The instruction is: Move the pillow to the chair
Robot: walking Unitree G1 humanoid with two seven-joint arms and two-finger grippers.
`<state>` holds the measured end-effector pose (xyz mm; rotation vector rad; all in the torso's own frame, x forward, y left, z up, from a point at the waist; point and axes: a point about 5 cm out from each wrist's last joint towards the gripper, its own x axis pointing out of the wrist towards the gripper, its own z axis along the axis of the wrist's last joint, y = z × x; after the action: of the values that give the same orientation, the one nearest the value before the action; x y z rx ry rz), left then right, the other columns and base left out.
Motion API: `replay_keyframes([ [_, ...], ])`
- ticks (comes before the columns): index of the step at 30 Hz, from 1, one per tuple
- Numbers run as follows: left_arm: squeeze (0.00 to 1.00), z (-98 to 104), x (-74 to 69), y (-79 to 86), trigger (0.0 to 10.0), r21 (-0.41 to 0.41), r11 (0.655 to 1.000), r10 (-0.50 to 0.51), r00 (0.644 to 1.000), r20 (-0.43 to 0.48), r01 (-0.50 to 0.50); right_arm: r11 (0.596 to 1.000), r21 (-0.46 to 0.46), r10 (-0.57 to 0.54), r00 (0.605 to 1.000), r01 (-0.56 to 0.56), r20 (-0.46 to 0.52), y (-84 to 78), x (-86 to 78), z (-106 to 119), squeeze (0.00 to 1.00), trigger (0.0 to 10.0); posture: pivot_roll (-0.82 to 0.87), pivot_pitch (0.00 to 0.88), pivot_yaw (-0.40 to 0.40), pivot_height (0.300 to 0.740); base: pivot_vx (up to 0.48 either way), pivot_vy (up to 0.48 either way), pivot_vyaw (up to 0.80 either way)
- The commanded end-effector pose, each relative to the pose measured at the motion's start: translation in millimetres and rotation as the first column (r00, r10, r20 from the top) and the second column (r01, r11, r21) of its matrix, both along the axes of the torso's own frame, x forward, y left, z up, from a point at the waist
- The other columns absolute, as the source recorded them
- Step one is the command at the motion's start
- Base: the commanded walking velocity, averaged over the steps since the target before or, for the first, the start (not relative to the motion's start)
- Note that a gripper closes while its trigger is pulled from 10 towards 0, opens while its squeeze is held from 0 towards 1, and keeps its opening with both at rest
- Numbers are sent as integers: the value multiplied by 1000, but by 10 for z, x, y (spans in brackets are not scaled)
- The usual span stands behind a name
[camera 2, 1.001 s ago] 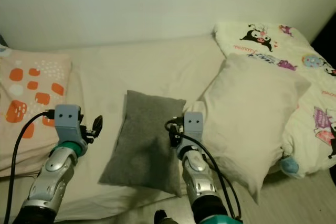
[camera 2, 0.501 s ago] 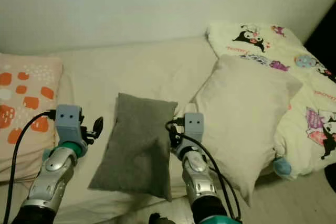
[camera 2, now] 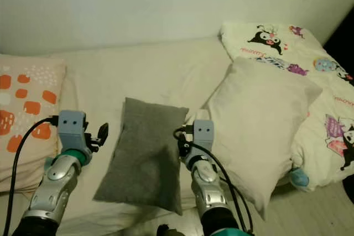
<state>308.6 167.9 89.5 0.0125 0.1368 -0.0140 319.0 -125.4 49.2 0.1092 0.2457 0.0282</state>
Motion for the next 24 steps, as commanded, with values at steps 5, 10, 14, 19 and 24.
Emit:
replay_keyframes([
  [5, 0, -80, -27, -21, 10000, 3, 1000, -3, 1000, -30, 3, 998, 24, -55, 998, 56, -22, -54, -54, -63, 0, 10000, 55, 69, 16, 740, 0, 0, 0],
  [10, 0, -71, -22, -35, 10000, 13, 1000, -2, 1000, -23, 2, 998, 27, -61, 998, 62, -23, -81, -51, -61, 0, 10000, 53, 69, 14, 740, 0, 0, 0],
  [14, 0, -69, -18, -42, 10000, 15, 1000, -8, 1000, -20, 8, 998, 26, -64, 998, 64, -25, -90, -44, -59, 0, 10000, 53, 69, 14, 740, 0, 0, 0],
  [19, 0, -67, -9, -56, 10000, 8, 1000, -14, 1000, -19, 14, 998, 25, -63, 998, 64, -26, -90, -46, -60, 0, 10000, 48, 62, 14, 740, 0, 0, 0],
  [24, 0, -68, -4, -64, 10000, 4, 1000, -17, 1000, -21, 17, 998, 25, -63, 998, 64, -28, -89, -48, -63, 0, 10000, 48, 62, 14, 740, -144, 0, 0],
])
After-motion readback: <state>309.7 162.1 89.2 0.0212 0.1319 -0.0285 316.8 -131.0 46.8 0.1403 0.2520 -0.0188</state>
